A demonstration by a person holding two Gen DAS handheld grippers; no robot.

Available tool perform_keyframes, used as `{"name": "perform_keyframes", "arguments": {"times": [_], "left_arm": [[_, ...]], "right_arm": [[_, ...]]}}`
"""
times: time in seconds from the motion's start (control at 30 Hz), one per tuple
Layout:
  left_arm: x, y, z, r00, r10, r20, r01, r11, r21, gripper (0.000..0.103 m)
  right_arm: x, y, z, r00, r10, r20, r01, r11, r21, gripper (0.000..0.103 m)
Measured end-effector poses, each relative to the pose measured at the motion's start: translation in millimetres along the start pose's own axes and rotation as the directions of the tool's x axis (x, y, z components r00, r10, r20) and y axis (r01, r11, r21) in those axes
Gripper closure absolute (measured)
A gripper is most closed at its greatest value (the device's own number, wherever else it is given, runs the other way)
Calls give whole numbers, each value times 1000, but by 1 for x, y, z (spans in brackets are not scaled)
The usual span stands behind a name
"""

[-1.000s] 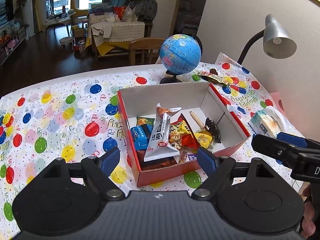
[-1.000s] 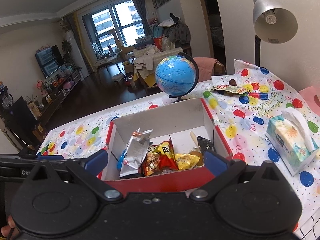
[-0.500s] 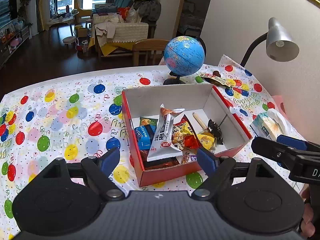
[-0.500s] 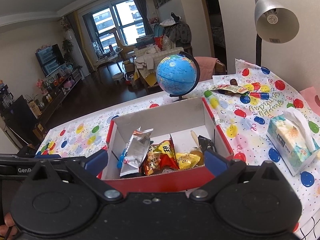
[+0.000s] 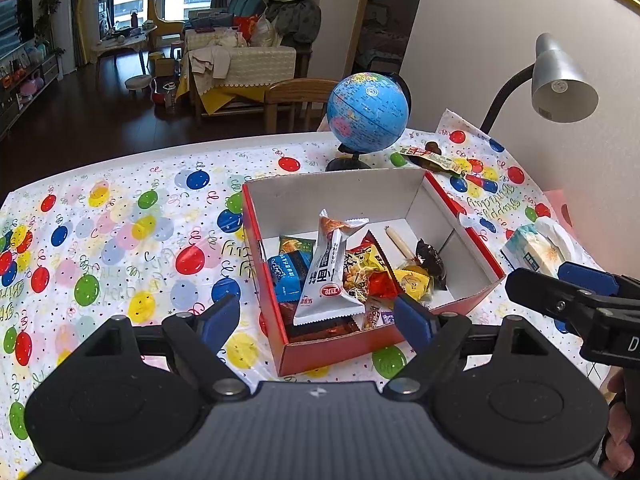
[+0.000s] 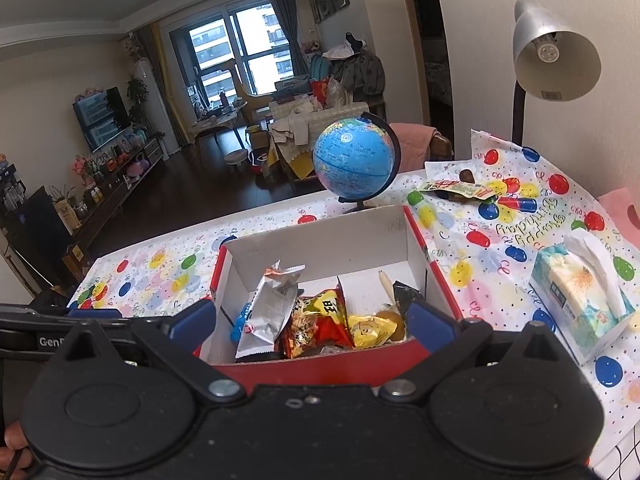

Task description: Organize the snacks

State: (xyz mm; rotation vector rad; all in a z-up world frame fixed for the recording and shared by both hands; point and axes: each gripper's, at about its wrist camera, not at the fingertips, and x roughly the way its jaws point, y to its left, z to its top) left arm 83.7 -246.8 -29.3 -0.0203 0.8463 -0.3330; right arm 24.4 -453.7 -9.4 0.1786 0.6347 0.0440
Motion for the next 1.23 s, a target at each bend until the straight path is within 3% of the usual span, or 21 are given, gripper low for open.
{"name": "perform_keyframes", "arguments": {"times": [1.23], "left_arm": [[1, 2, -5, 1000, -18, -16, 17, 999, -26, 18]], "right_arm": [[-5, 2, -6, 1000, -3, -10, 3, 1000, 0, 0]]}}
